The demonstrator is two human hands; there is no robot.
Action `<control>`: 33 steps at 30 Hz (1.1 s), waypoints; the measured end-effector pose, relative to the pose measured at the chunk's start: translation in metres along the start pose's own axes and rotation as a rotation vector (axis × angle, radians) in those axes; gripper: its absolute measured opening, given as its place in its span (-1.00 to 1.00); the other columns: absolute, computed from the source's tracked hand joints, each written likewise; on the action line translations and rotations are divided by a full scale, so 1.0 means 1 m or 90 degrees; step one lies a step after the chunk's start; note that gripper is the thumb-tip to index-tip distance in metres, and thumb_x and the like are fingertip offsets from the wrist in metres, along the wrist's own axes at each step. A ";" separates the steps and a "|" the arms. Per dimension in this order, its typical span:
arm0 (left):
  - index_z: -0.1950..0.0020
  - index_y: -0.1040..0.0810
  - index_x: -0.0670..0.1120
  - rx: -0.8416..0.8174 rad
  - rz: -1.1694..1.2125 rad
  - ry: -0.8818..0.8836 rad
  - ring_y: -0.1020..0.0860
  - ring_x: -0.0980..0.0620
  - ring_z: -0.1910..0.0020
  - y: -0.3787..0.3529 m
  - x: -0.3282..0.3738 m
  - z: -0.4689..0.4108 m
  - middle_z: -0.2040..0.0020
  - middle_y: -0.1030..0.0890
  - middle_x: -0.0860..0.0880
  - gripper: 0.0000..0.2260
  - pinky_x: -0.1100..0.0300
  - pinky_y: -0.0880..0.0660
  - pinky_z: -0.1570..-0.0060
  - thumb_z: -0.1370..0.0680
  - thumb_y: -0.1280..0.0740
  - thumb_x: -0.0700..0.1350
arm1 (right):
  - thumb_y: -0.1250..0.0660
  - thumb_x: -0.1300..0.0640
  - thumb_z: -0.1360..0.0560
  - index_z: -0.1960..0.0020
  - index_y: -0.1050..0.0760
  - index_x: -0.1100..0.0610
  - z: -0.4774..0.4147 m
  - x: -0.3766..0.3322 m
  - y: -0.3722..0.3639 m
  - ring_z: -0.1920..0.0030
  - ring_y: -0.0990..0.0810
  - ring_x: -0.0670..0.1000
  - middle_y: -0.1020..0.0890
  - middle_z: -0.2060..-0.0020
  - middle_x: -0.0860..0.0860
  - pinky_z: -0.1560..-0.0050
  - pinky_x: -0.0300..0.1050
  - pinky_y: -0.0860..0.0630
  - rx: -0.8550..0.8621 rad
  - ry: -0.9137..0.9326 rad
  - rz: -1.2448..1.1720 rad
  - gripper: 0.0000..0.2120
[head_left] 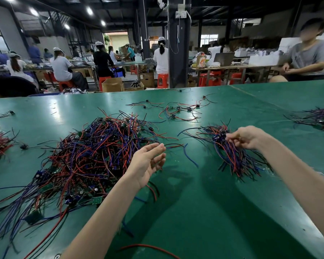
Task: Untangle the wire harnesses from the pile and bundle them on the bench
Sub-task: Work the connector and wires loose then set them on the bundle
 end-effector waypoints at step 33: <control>0.03 -0.56 -0.21 0.004 -0.124 0.048 -0.58 0.08 0.41 0.000 -0.009 0.001 0.23 -0.65 -0.07 -0.83 0.21 -0.58 0.28 -0.60 -0.18 -0.33 | -0.05 0.13 -0.58 -0.53 -0.04 0.06 -0.023 0.025 -0.049 -0.53 0.13 0.00 0.10 -0.55 -0.04 -0.50 0.10 0.09 0.155 0.308 0.950 -0.47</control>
Point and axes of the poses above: each hand's wrist, its own z-axis away from the middle knuckle, its own y-axis out of the back of the hand, x = y × z, the point moved 3 cm from there along -z, towards the middle knuckle
